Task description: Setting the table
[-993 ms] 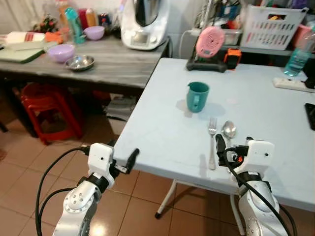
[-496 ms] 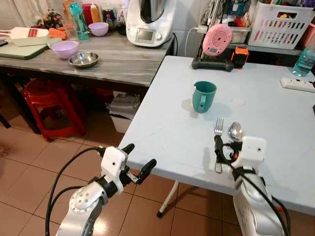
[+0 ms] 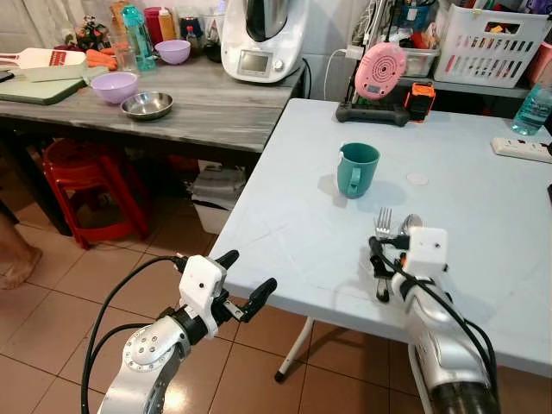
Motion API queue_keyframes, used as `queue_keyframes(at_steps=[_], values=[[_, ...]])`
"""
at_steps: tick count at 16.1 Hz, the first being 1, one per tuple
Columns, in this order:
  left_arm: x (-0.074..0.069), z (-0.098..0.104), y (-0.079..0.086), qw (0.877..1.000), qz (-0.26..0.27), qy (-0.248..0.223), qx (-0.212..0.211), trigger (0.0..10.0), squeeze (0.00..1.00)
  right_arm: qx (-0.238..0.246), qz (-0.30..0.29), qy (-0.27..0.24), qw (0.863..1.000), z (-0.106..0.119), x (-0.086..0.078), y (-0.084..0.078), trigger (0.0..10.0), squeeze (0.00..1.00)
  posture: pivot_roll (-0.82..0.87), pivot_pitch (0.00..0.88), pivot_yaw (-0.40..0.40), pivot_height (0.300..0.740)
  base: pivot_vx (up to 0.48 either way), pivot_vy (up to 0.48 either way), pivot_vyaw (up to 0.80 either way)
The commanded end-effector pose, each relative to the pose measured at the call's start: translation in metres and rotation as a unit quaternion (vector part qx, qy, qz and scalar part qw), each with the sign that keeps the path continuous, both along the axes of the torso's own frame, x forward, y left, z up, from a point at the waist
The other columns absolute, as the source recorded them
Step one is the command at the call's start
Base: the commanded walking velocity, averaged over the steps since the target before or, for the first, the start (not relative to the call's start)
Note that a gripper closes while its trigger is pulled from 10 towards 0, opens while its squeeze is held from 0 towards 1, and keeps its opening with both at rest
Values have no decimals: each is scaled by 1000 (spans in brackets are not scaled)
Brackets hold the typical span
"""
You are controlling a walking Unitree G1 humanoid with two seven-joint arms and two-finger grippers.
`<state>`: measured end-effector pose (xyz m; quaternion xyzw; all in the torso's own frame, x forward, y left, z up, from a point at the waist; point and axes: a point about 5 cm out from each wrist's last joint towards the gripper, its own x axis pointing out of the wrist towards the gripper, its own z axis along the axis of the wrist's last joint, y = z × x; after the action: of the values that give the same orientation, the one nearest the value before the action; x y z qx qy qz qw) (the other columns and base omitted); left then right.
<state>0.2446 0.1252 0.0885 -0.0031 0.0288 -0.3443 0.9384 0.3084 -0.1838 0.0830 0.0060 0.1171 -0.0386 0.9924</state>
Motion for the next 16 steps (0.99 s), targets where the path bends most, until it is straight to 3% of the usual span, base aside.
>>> queue_keyframes(at_steps=[1, 2, 3, 4, 16], values=[[-1, 1, 0, 1000, -4, -4, 9, 10000, 0, 1, 11, 12, 1000, -2, 2, 4, 10000, 0, 26, 0, -10, 740, 0, 0, 0], [-1, 1, -1, 1000, -4, -3, 9, 10000, 0, 5, 14, 15, 1000, -4, 3, 5, 5333, 0, 28, 0, -11, 740, 0, 0, 0], [-1, 1, -1, 1000, -4, -3, 9, 10000, 0, 6, 17, 18, 1000, -4, 4, 6, 3725, 0, 29, 0, -12, 740, 0, 0, 0], [-1, 0, 0, 1000, -3, -2, 10, 10000, 0, 8, 21, 21, 1000, -6, 5, 6, 0, 0, 31, 0, -12, 740, 0, 0, 0], [-4, 2, -2, 999, -32, -3, 12, 10000, 0, 51, 13, 73, 996, -25, -4, -5, 0, 0, 32, 0, -5, 740, 0, 0, 0]])
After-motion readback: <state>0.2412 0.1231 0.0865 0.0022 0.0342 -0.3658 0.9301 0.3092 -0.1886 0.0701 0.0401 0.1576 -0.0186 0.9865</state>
